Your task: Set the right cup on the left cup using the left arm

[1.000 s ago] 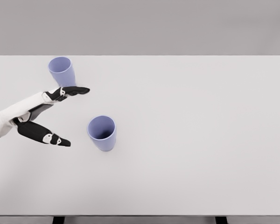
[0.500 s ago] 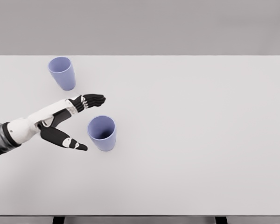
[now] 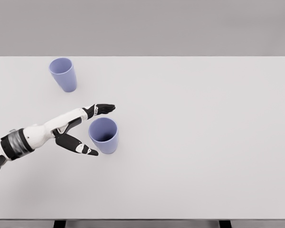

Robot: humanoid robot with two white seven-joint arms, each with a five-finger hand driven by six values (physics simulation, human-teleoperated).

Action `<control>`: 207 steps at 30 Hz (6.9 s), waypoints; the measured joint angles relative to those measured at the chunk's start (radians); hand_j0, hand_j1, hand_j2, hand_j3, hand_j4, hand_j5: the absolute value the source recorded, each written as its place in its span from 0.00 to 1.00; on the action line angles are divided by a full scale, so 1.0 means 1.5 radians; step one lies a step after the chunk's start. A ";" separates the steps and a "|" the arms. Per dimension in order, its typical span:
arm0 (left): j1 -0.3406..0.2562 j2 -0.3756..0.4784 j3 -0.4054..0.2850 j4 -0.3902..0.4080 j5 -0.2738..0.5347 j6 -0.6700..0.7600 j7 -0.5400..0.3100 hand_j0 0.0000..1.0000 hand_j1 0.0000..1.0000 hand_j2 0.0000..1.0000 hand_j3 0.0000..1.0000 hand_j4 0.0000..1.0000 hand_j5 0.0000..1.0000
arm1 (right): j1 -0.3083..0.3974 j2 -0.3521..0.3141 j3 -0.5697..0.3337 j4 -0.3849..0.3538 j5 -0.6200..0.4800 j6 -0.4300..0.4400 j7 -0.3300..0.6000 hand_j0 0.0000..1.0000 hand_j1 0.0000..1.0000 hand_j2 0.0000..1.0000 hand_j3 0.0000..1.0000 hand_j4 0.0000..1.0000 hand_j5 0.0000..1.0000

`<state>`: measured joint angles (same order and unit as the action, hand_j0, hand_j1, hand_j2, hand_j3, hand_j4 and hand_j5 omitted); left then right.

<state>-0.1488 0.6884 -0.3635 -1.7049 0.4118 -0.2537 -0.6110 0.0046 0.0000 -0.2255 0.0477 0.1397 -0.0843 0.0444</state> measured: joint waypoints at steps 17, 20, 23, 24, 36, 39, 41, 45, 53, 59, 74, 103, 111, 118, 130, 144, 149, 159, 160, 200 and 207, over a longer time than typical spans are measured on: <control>-0.002 -0.008 -0.009 0.042 0.099 0.020 0.000 1.00 1.00 1.00 1.00 1.00 1.00 | 0.000 0.000 0.000 0.000 0.000 0.000 0.000 1.00 1.00 1.00 1.00 1.00 1.00; -0.003 -0.015 -0.017 0.051 0.099 0.023 0.000 1.00 1.00 1.00 1.00 1.00 1.00 | 0.000 0.000 0.000 0.000 0.000 0.000 0.000 1.00 1.00 1.00 1.00 1.00 1.00; -0.003 -0.023 -0.024 0.062 0.095 0.024 0.000 1.00 1.00 1.00 1.00 1.00 1.00 | 0.000 0.000 0.000 0.000 0.000 0.000 0.000 1.00 1.00 1.00 1.00 1.00 1.00; -0.003 -0.025 -0.026 0.064 0.093 0.023 0.000 1.00 1.00 1.00 1.00 1.00 1.00 | 0.000 0.000 0.000 0.000 0.000 0.000 0.000 1.00 1.00 1.00 1.00 1.00 1.00; -0.003 -0.051 -0.027 0.083 0.027 -0.009 0.001 1.00 1.00 1.00 1.00 1.00 1.00 | 0.000 0.000 0.000 0.000 0.000 0.000 0.000 1.00 1.00 1.00 1.00 1.00 1.00; -0.004 -0.052 -0.025 0.085 0.022 -0.011 0.000 0.99 0.99 0.99 0.99 0.99 0.99 | 0.000 0.000 0.000 0.000 0.000 0.000 0.000 1.00 1.00 1.00 1.00 1.00 1.00; -0.005 -0.052 -0.024 0.085 0.021 -0.012 0.000 0.99 0.99 0.99 0.99 0.99 0.99 | 0.000 0.000 0.000 0.000 0.000 0.000 0.000 1.00 1.00 1.00 1.00 1.00 1.00; -0.007 -0.051 -0.019 0.086 0.020 -0.012 0.000 0.99 0.99 0.99 0.99 0.99 0.99 | 0.000 0.000 0.000 0.000 0.000 0.000 0.000 1.00 1.00 1.00 1.00 1.00 1.00; -0.007 -0.053 -0.016 0.087 0.003 -0.018 0.000 0.98 0.98 0.98 0.98 0.98 0.98 | 0.000 0.000 0.000 0.000 0.000 0.000 0.000 1.00 1.00 1.00 1.00 1.00 1.00; -0.008 -0.061 -0.015 0.096 -0.014 -0.034 0.000 0.85 0.85 0.85 0.85 0.85 0.85 | 0.000 0.000 0.000 0.000 0.000 0.000 0.000 1.00 1.00 1.00 1.00 1.00 1.00; -0.008 -0.060 -0.014 0.097 -0.013 -0.045 0.000 0.69 0.69 0.69 0.69 0.69 0.69 | 0.000 0.000 0.000 0.000 0.000 0.000 0.000 1.00 1.00 1.00 1.00 1.00 1.00; -0.052 -0.039 0.025 0.057 0.011 -0.001 0.000 0.69 0.69 0.69 0.69 0.69 0.69 | 0.000 0.000 0.000 0.000 0.000 0.000 0.000 1.00 1.00 1.00 1.00 1.00 1.00; -0.087 -0.019 0.028 0.062 0.042 0.016 0.000 0.69 0.69 0.69 0.69 0.69 0.69 | 0.000 0.000 0.000 0.000 0.000 0.000 0.000 1.00 1.00 1.00 1.00 1.00 1.00; -0.104 -0.017 0.030 0.068 0.053 0.029 0.000 0.69 0.69 0.69 0.69 0.69 0.69 | 0.000 0.000 0.000 0.000 0.000 0.000 0.000 1.00 1.00 1.00 1.00 1.00 1.00; -0.155 -0.016 0.037 0.115 0.063 0.031 0.000 0.69 0.69 0.69 0.69 0.69 0.69 | 0.000 0.000 0.000 0.000 0.000 0.000 0.000 1.00 1.00 1.00 1.00 1.00 1.00; -0.207 -0.017 0.037 0.152 0.074 0.031 0.000 0.69 0.69 0.69 0.69 0.69 0.69 | 0.000 0.000 0.000 0.000 0.000 0.000 0.000 1.00 1.00 1.00 1.00 1.00 1.00; -0.221 -0.017 0.037 0.169 0.076 0.031 0.000 0.69 0.69 0.69 0.69 0.69 0.69 | 0.000 0.000 0.000 0.000 0.000 0.000 0.000 1.00 1.00 1.00 1.00 1.00 1.00; -0.241 -0.007 0.037 0.195 0.077 0.031 0.000 0.69 0.69 0.69 0.69 0.69 0.69 | 0.000 0.000 0.000 0.000 0.000 0.000 0.000 1.00 1.00 1.00 1.00 1.00 1.00; -0.243 -0.006 0.037 0.197 0.077 0.031 0.000 0.69 0.69 0.69 0.69 0.69 0.69 | 0.000 0.000 0.000 0.000 0.000 0.000 0.000 1.00 1.00 1.00 1.00 1.00 1.00; -0.349 -0.010 0.029 0.357 0.069 0.052 0.000 0.69 0.69 0.69 0.69 0.69 0.69 | 0.000 0.000 0.000 0.000 0.000 0.000 0.000 1.00 1.00 1.00 1.00 1.00 1.00; -0.356 -0.017 0.028 0.380 0.065 0.053 0.000 0.69 0.69 0.69 0.69 0.69 0.69 | 0.000 0.000 0.000 0.000 0.000 0.000 0.000 1.00 1.00 1.00 1.00 1.00 1.00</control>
<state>-0.6826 0.6634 -0.3212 -1.1349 0.5098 -0.1740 -0.6111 0.0046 0.0000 -0.2255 0.0476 0.1397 -0.0843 0.0444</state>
